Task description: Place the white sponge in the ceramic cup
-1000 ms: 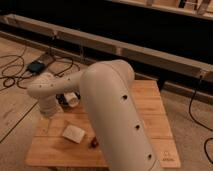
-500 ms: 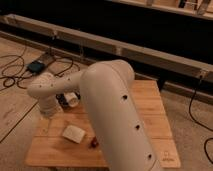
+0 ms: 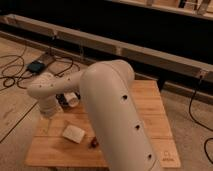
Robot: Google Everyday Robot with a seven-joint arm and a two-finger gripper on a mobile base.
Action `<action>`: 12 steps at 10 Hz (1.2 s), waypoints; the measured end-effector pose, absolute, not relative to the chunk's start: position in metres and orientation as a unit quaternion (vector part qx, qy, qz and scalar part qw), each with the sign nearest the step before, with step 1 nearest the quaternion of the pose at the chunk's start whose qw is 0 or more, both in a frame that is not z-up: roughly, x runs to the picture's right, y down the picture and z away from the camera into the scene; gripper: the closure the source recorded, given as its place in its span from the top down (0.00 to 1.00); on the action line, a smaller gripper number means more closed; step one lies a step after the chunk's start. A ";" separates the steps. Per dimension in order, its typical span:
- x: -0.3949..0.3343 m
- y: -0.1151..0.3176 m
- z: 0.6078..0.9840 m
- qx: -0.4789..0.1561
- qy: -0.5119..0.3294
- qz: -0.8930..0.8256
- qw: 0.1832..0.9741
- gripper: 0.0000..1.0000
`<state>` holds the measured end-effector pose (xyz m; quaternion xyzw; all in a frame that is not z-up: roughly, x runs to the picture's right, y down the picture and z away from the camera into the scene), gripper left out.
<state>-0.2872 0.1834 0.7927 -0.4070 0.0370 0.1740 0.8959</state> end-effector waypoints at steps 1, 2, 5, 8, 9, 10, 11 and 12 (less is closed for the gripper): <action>-0.287 0.183 0.793 -0.407 0.037 0.174 0.896 0.80; -0.287 0.183 0.793 -0.407 0.037 0.174 0.896 0.80; -0.287 0.183 0.793 -0.407 0.037 0.174 0.896 0.80; -0.287 0.183 0.793 -0.407 0.037 0.174 0.896 0.80; -0.286 0.184 0.794 -0.406 0.041 0.172 0.897 0.80; -0.278 0.185 0.799 -0.401 0.053 0.166 0.899 0.80; -0.271 0.187 0.801 -0.397 0.062 0.163 0.901 0.80; -0.263 0.189 0.804 -0.387 0.073 0.156 0.906 0.80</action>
